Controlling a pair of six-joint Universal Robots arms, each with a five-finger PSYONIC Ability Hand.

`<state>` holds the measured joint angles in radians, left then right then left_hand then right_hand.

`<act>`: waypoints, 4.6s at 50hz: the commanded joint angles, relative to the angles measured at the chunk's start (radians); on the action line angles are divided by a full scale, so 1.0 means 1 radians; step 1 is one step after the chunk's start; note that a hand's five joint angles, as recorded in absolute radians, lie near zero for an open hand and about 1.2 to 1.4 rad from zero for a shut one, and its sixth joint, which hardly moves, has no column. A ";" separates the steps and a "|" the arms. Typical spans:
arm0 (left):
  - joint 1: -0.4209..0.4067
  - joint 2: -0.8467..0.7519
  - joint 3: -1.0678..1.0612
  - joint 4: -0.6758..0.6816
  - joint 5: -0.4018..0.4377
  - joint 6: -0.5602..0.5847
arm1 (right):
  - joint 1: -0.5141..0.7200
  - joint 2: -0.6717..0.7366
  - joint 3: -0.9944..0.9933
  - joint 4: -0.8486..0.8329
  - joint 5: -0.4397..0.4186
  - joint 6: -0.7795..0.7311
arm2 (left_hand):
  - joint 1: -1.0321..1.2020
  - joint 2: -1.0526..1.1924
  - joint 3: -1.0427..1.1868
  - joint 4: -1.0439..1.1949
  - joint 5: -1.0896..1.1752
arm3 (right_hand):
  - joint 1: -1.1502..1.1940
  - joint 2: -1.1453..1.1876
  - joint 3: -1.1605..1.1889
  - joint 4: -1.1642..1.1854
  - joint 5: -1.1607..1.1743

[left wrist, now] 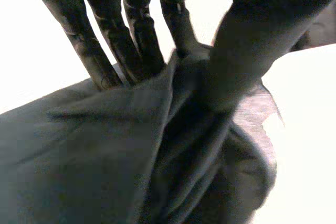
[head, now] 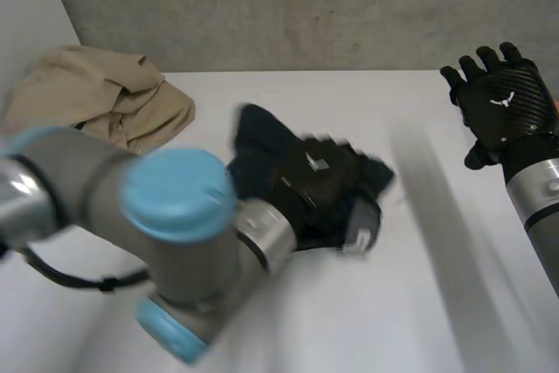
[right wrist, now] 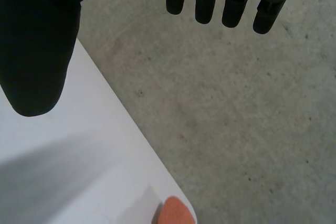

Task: Fold the laundry.

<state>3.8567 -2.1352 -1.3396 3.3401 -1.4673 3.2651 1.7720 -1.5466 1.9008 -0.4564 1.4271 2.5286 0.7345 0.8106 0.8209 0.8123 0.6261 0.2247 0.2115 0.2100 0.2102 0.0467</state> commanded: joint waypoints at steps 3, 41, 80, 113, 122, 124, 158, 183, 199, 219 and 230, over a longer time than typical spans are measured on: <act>-0.025 0.061 0.066 -0.136 -0.090 0.015 | -0.025 0.043 -0.040 0.097 0.010 0.041 | -0.539 -0.615 -0.625 -0.616 -0.605 | -0.050 -0.037 -0.036 -0.036 -0.047; 0.465 0.293 -0.079 -0.183 0.168 0.022 | 0.116 0.367 -0.428 0.473 -0.004 0.328 | -0.089 -0.165 -0.175 -0.167 -0.155 | -0.050 -0.037 -0.036 -0.036 -0.047; 0.205 -0.175 0.206 0.070 0.150 0.420 | 0.118 0.303 -0.315 0.458 0.111 0.216 | 0.662 0.586 0.575 0.584 0.596 | -0.050 -0.037 -0.036 -0.036 -0.047; 0.016 0.310 -0.154 0.044 0.022 0.312 | 0.012 0.247 -0.332 0.495 0.050 0.190 | -0.524 -0.600 -0.610 -0.602 -0.590 | -0.050 -0.037 -0.036 -0.036 -0.047; 0.204 0.293 -0.168 -0.004 0.073 0.318 | 0.029 0.246 -0.313 0.605 0.032 0.193 | -0.530 -0.606 -0.616 -0.608 -0.596 | -0.050 -0.037 -0.036 -0.036 -0.047; 0.227 0.256 -0.155 -0.001 0.106 0.317 | 0.036 0.246 -0.301 0.625 0.027 0.206 | -0.533 -0.609 -0.619 -0.611 -0.599 | -0.050 -0.037 -0.036 -0.036 -0.047; 0.201 -0.102 0.309 -0.467 -0.010 0.234 | 0.207 0.489 -0.736 0.401 0.039 0.322 | 0.662 0.586 0.575 0.584 0.596 | 1.172 1.185 1.186 1.186 1.175; -0.124 0.080 -0.104 -0.099 -0.194 -0.344 | 0.247 0.809 -1.002 0.317 -0.019 0.236 | 0.140 0.064 0.053 0.062 0.074 | 0.365 0.378 0.380 0.380 0.369; 0.214 0.403 -0.164 -0.129 -0.168 -0.272 | 0.153 0.455 -0.908 0.789 0.095 0.458 | -0.230 -0.306 -0.317 -0.308 -0.296 | -0.050 -0.037 -0.036 -0.036 -0.047; 0.389 0.072 -0.110 -0.148 -0.025 -0.050 | 0.130 0.496 -0.818 0.949 -0.011 0.509 | -0.450 -0.526 -0.537 -0.528 -0.516 | -0.050 -0.037 -0.036 -0.036 -0.047; 0.415 -0.133 0.101 -0.151 0.159 0.014 | 0.136 0.700 -0.968 0.930 -0.004 0.441 | -0.486 -0.562 -0.572 -0.564 -0.552 | -0.050 -0.037 -0.036 -0.036 -0.047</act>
<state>4.2586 -2.1634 -1.3594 3.1877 -1.4058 3.2315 1.9060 -0.9640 1.0262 0.4912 1.4152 3.0109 0.2712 0.2675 0.2645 0.2623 0.0791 0.2235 0.2112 0.2093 0.2103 0.0462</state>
